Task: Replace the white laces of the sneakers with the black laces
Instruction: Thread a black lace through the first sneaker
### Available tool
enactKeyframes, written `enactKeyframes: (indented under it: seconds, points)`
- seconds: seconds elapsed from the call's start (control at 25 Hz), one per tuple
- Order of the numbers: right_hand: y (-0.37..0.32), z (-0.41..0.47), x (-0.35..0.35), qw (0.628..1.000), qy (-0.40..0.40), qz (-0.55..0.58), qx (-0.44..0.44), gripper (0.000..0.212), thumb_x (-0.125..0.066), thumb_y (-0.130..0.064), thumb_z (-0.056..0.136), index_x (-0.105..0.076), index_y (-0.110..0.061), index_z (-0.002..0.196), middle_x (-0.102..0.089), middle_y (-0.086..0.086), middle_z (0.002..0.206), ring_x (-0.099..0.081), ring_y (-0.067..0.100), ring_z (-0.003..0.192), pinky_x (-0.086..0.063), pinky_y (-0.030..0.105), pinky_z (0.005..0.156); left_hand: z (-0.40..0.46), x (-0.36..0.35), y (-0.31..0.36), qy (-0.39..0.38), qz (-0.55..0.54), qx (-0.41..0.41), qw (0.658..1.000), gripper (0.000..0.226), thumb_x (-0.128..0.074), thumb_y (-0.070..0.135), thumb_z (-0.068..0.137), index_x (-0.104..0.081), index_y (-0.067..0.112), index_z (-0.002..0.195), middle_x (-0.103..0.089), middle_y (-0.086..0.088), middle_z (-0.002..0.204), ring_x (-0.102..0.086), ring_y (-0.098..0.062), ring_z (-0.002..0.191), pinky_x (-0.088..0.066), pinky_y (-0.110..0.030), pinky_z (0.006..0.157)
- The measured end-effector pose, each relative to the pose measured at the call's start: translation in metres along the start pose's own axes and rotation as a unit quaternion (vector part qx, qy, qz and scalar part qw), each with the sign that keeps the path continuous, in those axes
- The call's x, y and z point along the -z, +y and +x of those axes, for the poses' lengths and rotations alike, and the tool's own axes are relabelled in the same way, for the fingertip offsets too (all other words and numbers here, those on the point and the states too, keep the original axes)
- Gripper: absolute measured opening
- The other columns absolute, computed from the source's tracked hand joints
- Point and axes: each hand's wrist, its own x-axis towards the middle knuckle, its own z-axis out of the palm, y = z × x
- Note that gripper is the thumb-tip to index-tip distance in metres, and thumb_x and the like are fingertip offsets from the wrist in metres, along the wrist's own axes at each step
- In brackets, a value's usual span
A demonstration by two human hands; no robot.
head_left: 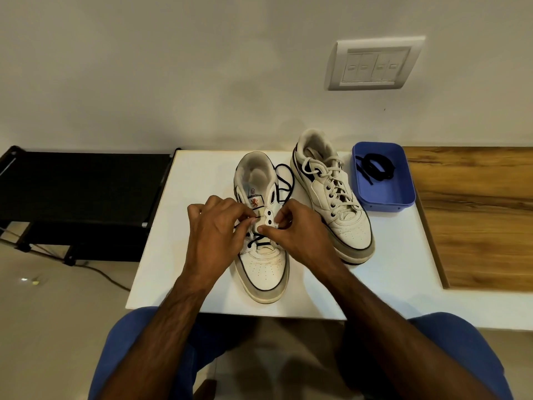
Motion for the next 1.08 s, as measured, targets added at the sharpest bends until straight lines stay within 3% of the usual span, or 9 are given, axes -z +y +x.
enactKeyframes:
  seconds: [0.2, 0.32, 0.52, 0.84, 1.08]
  points:
    - [0.0, -0.006, -0.003, 0.999, 0.038, -0.005, 0.03, 0.032, -0.073, -0.05, 0.075, -0.063, -0.021, 0.086, -0.065, -0.01, 0.075, -0.062, 0.004, 0.069, -0.053, 0.028, 0.063, 0.001, -0.011, 0.002, -0.018, -0.004, 0.006, 1.0, 0.008, -0.076, 0.028, 0.089, -0.072, 0.025, 0.095, -0.07, 0.01, 0.09, -0.058, -0.016, 0.093, -0.019, -0.029, 0.079]
    - [0.002, -0.012, -0.001, 0.998, 0.045, 0.028, 0.042, 0.016, -0.073, -0.032, 0.083, -0.067, -0.018, 0.088, -0.068, -0.009, 0.077, -0.064, 0.005, 0.073, -0.057, 0.032, 0.069, 0.002, -0.018, 0.006, -0.022, -0.021, 0.017, 0.999, 0.008, -0.074, 0.029, 0.09, -0.072, 0.025, 0.096, -0.068, 0.01, 0.092, -0.056, -0.016, 0.094, -0.019, -0.029, 0.079]
    - [0.006, -0.013, 0.0, 0.996, 0.046, 0.067, 0.036, 0.003, -0.072, -0.023, 0.088, -0.069, -0.021, 0.088, -0.07, -0.011, 0.079, -0.066, 0.002, 0.075, -0.057, 0.026, 0.07, 0.003, -0.023, 0.009, -0.031, -0.022, 0.007, 0.999, 0.008, -0.076, 0.029, 0.088, -0.073, 0.025, 0.095, -0.066, 0.009, 0.092, -0.056, -0.016, 0.094, -0.02, -0.03, 0.079]
    - [0.008, -0.012, 0.002, 0.995, 0.04, 0.09, 0.03, 0.009, -0.073, -0.022, 0.088, -0.067, -0.027, 0.085, -0.069, -0.013, 0.077, -0.065, -0.001, 0.077, -0.05, 0.011, 0.065, 0.003, -0.023, 0.009, -0.03, -0.026, -0.026, 0.999, 0.008, -0.071, 0.034, 0.088, -0.072, 0.027, 0.091, -0.066, 0.013, 0.089, -0.055, -0.013, 0.091, -0.018, -0.03, 0.079]
    - [0.009, -0.012, 0.001, 0.994, 0.042, 0.094, 0.032, 0.006, -0.073, -0.021, 0.087, -0.069, -0.025, 0.087, -0.069, -0.013, 0.077, -0.066, 0.0, 0.077, -0.053, 0.014, 0.067, 0.002, -0.026, 0.008, -0.023, -0.025, -0.018, 0.999, 0.01, -0.068, 0.035, 0.088, -0.071, 0.025, 0.091, -0.065, 0.011, 0.086, -0.056, -0.014, 0.088, -0.019, -0.03, 0.078]
